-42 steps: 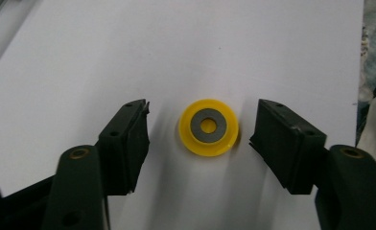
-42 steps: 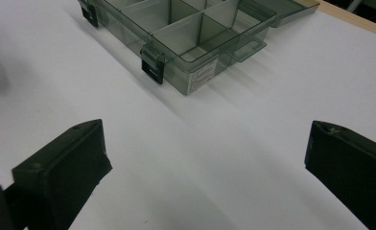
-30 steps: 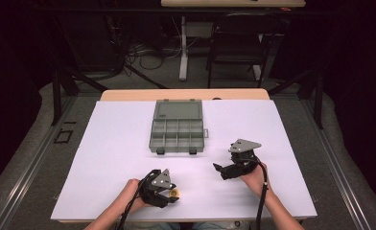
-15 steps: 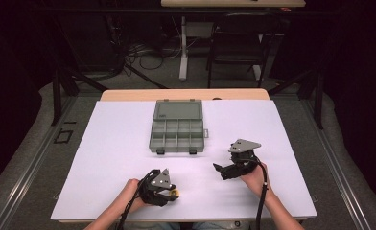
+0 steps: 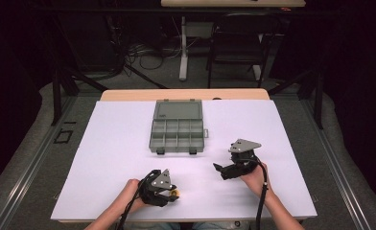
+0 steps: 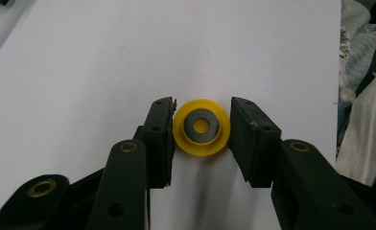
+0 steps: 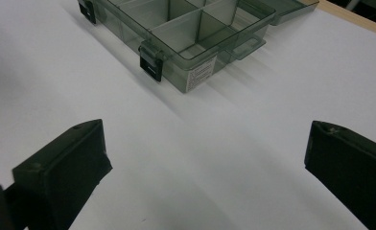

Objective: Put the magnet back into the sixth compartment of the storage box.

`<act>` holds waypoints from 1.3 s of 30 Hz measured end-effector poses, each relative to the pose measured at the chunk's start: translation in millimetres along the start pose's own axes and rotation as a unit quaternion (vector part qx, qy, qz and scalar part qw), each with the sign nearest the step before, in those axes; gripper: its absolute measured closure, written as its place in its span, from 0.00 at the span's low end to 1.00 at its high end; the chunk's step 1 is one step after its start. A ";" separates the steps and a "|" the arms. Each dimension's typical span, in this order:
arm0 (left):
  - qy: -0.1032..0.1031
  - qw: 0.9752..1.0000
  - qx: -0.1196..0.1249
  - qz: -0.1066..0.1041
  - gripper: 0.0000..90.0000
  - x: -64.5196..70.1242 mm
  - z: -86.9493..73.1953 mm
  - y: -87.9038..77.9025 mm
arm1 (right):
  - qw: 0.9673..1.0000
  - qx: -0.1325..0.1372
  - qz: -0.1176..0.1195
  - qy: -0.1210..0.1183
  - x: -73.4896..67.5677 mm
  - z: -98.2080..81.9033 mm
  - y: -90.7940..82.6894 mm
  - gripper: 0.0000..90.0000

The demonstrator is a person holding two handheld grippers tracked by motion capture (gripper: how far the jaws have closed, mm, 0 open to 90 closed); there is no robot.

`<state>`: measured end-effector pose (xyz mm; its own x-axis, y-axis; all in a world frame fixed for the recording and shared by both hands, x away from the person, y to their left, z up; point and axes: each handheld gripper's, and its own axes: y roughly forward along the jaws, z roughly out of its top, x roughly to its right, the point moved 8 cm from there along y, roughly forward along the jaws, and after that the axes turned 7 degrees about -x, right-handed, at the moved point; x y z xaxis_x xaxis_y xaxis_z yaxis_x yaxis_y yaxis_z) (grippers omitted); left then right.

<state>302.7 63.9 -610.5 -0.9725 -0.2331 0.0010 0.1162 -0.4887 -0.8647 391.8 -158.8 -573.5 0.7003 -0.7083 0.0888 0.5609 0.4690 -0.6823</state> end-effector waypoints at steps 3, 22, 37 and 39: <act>0.001 1.000 0.001 0.003 0.68 -1.2 -0.1 -0.8 | 1.000 0.001 0.000 0.000 0.1 0.1 0.0 0.01; -0.017 0.999 0.001 0.029 0.69 -13.1 -4.6 -5.4 | 1.000 0.001 -0.001 0.000 -0.4 0.3 -0.2 0.01; -0.035 0.998 0.011 0.051 0.70 -25.7 -8.3 -9.8 | 1.000 0.001 -0.001 0.001 -0.2 0.3 -0.1 0.01; -0.038 0.998 0.012 0.053 0.70 -26.9 -8.5 -10.1 | 1.000 0.000 0.000 0.000 -0.1 0.2 0.0 0.01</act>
<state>326.0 82.2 -606.0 -0.9366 -0.3467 -0.0518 0.2237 -0.4774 -0.8498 391.8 -158.6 -573.4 0.6998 -0.7089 0.0882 0.5610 0.4689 -0.6822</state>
